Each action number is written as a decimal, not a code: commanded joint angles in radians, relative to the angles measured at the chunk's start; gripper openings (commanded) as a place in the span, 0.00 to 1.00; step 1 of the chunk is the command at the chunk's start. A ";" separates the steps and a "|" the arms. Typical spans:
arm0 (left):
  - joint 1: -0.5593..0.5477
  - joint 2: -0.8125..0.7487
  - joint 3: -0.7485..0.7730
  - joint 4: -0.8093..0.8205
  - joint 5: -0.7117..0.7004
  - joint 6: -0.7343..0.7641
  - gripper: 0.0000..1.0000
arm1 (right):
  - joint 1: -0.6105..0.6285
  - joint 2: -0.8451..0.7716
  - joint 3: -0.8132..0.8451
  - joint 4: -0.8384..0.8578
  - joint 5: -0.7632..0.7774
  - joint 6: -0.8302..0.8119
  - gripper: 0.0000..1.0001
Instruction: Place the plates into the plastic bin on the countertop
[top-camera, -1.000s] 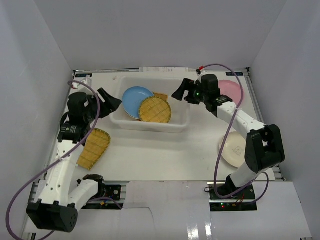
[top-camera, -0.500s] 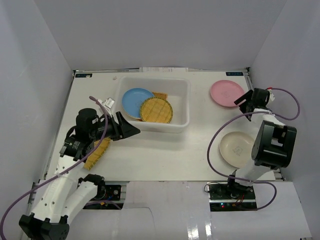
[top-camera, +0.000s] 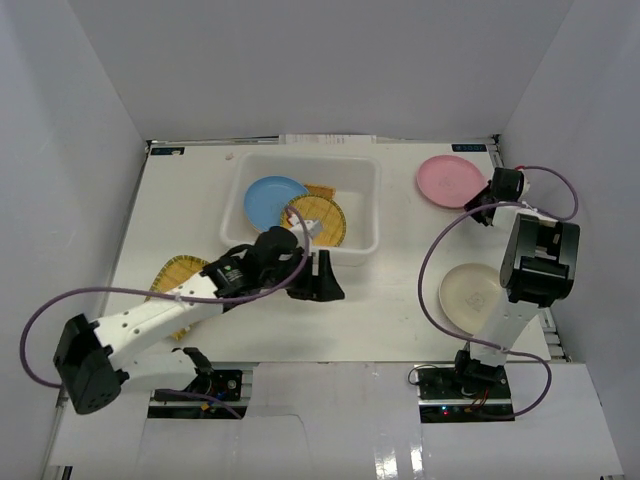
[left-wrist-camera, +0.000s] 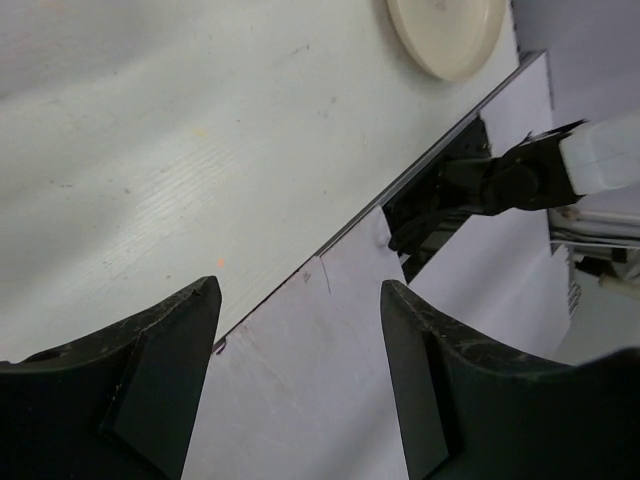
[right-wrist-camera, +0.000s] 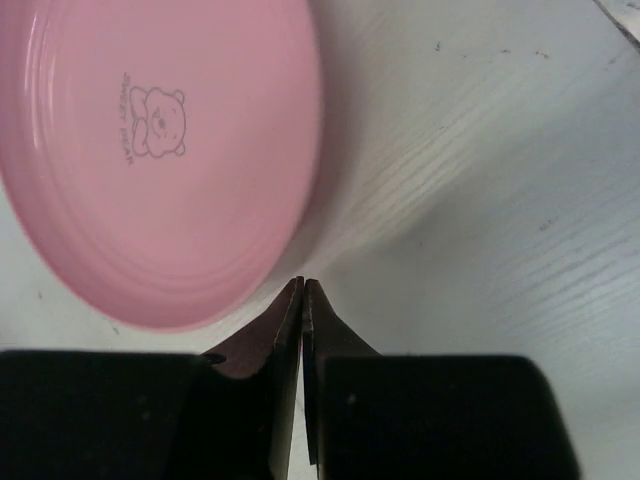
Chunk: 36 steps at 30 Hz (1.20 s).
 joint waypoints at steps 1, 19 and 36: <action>-0.117 0.118 0.045 0.078 -0.156 -0.022 0.76 | 0.008 -0.143 -0.016 0.048 0.035 -0.006 0.08; -0.263 0.424 0.143 0.207 -0.202 -0.037 0.80 | 0.006 0.179 0.237 -0.061 0.008 -0.021 0.11; -0.337 0.538 0.149 0.330 -0.327 -0.054 0.80 | 0.462 -0.200 0.294 -0.028 -0.271 -0.165 0.08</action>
